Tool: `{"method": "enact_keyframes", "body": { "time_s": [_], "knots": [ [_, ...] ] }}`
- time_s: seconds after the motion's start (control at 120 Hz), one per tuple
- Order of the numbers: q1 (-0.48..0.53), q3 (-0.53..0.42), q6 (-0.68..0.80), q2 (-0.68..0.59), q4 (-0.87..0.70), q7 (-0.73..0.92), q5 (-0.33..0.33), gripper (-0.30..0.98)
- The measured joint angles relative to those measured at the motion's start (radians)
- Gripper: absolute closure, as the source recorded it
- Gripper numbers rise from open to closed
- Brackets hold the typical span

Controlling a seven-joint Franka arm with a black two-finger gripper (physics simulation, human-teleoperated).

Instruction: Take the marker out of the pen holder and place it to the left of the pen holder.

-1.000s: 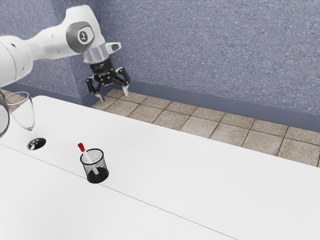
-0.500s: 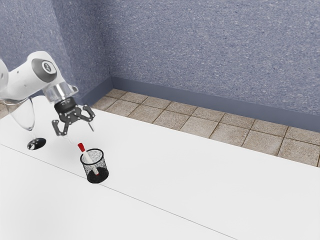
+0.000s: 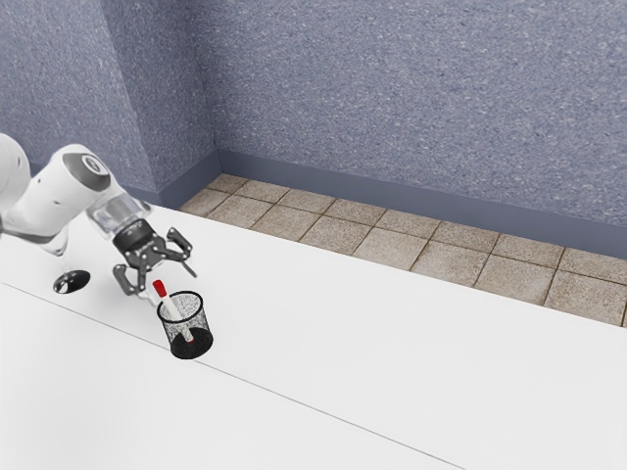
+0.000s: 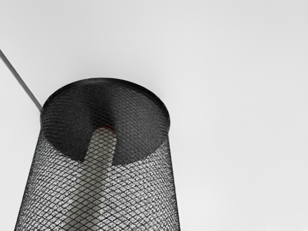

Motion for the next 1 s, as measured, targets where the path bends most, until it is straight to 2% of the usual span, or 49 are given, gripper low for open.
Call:
{"method": "enact_keyframes", "body": {
  "time_s": [0.05, 0.108, 0.183, 0.342, 0.433, 0.633, 1.0],
  "knots": [
    [0.000, 0.001, 0.001, 0.001, 0.000, 0.007, -0.006, -0.07],
    [-0.001, 0.003, -0.002, 0.002, 0.003, 0.013, -0.008, -0.05],
    [-0.001, 0.013, -0.014, 0.001, 0.010, 0.018, -0.007, 0.05],
    [-0.001, 0.027, -0.052, -0.001, 0.033, 0.017, -0.006, 0.41],
    [-0.001, 0.027, -0.080, 0.000, 0.037, 0.011, -0.021, 0.50],
    [-0.001, 0.028, -0.134, -0.003, 0.035, 0.001, -0.061, 0.55],
    [-0.024, 0.018, -0.156, -0.007, 0.027, -0.023, -0.109, 0.55]
  ]
}}
